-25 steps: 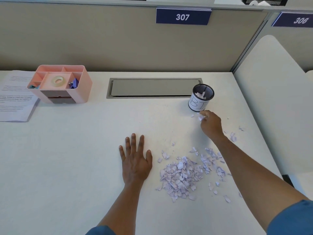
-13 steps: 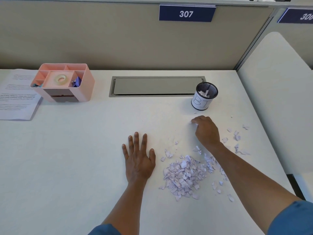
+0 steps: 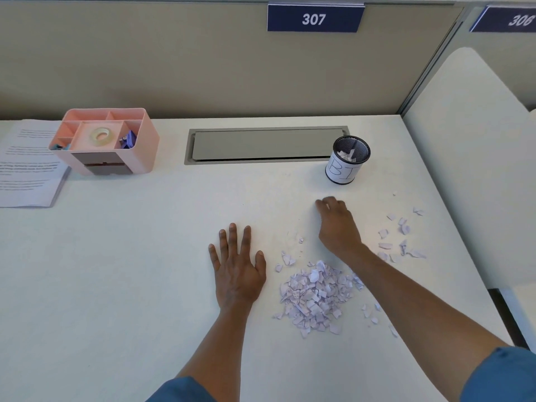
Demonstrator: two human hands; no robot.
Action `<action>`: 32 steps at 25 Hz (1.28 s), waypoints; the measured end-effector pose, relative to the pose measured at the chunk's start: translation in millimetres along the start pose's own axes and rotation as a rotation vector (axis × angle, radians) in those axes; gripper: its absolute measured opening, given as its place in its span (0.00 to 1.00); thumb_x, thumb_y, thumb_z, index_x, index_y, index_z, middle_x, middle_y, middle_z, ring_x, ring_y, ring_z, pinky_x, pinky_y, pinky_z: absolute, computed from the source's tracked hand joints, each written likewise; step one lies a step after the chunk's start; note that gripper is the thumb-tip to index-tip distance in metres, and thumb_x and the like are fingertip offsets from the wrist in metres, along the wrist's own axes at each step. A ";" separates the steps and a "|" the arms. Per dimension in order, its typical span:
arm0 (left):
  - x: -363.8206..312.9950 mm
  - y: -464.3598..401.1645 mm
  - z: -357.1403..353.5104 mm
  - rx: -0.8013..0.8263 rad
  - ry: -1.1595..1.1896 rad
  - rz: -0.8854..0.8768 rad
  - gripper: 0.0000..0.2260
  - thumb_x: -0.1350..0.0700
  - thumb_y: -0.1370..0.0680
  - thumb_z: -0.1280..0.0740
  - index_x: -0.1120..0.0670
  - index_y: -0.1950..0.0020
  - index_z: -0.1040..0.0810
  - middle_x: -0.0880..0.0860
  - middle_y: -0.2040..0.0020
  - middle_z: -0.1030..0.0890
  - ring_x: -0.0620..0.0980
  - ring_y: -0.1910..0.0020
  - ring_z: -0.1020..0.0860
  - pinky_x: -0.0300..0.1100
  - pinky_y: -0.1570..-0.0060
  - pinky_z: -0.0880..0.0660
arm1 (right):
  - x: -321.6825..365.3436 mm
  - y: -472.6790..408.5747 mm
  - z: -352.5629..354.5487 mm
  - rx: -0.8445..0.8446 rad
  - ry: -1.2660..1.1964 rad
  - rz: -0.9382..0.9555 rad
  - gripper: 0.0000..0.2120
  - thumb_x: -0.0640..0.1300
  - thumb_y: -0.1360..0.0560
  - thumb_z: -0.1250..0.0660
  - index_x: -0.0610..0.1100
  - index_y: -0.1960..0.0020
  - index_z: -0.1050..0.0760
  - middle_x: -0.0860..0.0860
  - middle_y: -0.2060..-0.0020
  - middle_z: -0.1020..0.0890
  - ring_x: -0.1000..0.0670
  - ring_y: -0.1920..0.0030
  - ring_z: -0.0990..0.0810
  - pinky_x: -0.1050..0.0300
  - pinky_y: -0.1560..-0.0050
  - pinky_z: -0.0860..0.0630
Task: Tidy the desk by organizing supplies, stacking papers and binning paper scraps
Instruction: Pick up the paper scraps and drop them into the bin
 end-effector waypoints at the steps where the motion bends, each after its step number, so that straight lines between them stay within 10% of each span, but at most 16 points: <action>1: -0.3 -0.2 1.0 -0.001 0.001 0.001 0.29 0.42 0.18 0.48 0.45 0.17 0.50 0.51 0.17 0.52 0.53 0.18 0.56 0.57 0.21 0.59 | 3.9 12.5 -2.4 -0.007 -0.012 0.030 0.27 0.30 0.31 0.40 0.40 0.32 0.31 0.44 0.35 0.29 0.42 0.39 0.30 0.51 0.43 0.29; 7: -0.1 0.4 2.5 0.008 0.011 0.001 0.29 0.43 0.18 0.48 0.45 0.17 0.50 0.51 0.17 0.52 0.53 0.18 0.56 0.57 0.21 0.59 | 2.1 51.3 0.2 -0.055 -0.232 0.088 0.28 0.25 0.29 0.39 0.42 0.32 0.26 0.46 0.34 0.27 0.44 0.35 0.29 0.50 0.38 0.26; 18: 0.5 0.2 -0.3 0.003 0.006 -0.003 0.29 0.42 0.18 0.49 0.46 0.17 0.49 0.52 0.17 0.51 0.54 0.18 0.54 0.58 0.21 0.57 | -153.2 35.5 25.9 0.010 0.014 -0.508 0.26 0.38 0.24 0.37 0.40 0.27 0.37 0.38 0.25 0.39 0.35 0.30 0.36 0.40 0.33 0.34; 32: 1.2 0.4 -1.0 -0.028 0.018 -0.010 0.29 0.43 0.18 0.45 0.47 0.18 0.45 0.53 0.17 0.48 0.55 0.18 0.52 0.59 0.21 0.56 | -86.1 30.8 15.9 -0.086 -0.161 -0.325 0.16 0.39 0.20 0.42 0.38 0.34 0.28 0.38 0.38 0.27 0.35 0.40 0.30 0.44 0.42 0.29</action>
Point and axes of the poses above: each hand's wrist, its own y-axis away from the middle knuckle, its own z-axis out of the back of the hand, x = y × z, the point moved 3 cm from there along -y, towards the middle knuckle
